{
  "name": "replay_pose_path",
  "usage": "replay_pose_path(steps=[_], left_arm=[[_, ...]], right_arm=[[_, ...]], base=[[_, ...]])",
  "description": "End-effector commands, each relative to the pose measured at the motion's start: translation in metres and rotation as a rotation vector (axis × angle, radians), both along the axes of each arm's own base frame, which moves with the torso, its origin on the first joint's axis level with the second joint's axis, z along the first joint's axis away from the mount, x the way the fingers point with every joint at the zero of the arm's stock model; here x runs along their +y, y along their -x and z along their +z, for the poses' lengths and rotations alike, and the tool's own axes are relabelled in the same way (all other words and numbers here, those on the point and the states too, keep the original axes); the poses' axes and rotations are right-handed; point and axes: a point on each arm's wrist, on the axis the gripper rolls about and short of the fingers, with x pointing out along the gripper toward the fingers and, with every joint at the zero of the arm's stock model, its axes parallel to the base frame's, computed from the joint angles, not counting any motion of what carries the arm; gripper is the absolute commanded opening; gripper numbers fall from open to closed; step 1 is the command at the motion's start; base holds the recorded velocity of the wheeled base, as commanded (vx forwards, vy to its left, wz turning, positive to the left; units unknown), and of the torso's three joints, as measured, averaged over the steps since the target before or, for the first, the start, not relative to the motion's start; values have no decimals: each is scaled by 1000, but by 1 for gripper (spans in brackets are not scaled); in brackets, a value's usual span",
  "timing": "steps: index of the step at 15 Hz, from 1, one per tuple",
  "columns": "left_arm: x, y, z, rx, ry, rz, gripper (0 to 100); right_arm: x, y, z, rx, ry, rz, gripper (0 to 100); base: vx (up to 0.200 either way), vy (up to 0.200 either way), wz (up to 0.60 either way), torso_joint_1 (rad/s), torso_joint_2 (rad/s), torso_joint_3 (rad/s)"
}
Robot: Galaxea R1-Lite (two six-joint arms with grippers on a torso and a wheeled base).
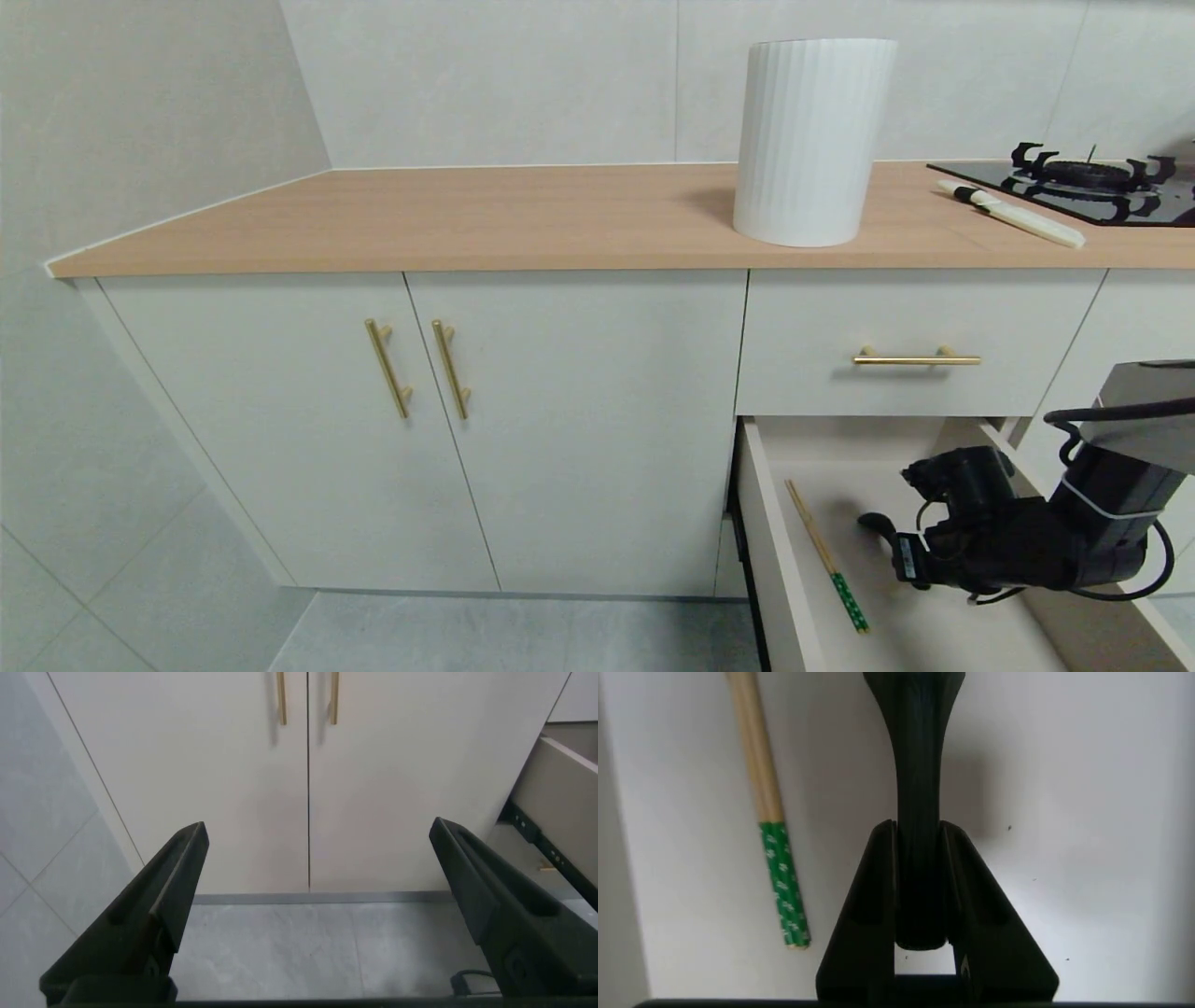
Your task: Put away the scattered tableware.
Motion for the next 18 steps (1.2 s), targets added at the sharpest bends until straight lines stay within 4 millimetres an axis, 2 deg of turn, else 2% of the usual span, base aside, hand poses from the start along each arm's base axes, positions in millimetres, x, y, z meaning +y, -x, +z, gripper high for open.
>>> replay_pose_path(steps=[1, 8, 9, 14, 16, 18], left_arm=[[0, 0, 0, 1, 0, 0, 100], [0, 0, 0, 1, 0, 0, 100], [0, 0, 0, 1, 0, 0, 100], [0, 0, 0, 1, 0, 0, 100], [0, 0, 0, -1, 0, 0, 100], [0, 0, 0, 1, 0, 0, 100]], right_arm=[[0, 0, -6, 16, 7, -3, 0], [0, 1, -5, 12, 17, -12, 0], [-1, 0, -4, 10, 27, -19, 100], [-1, 1, -1, 2, 28, -20, 100], [-2, 6, 18, -40, 22, -21, 100], [-3, 17, 56, -130, 9, -18, 100]], base=[[0, 0, 0, 0, 0, 0], [0, 0, 0, 0, 0, 0], [0, 0, 0, 0, 0, 0], [0, 0, 0, 0, 0, 0], [0, 0, 0, 0, 0, 0], [0, 0, 0, 0, 0, 0]])
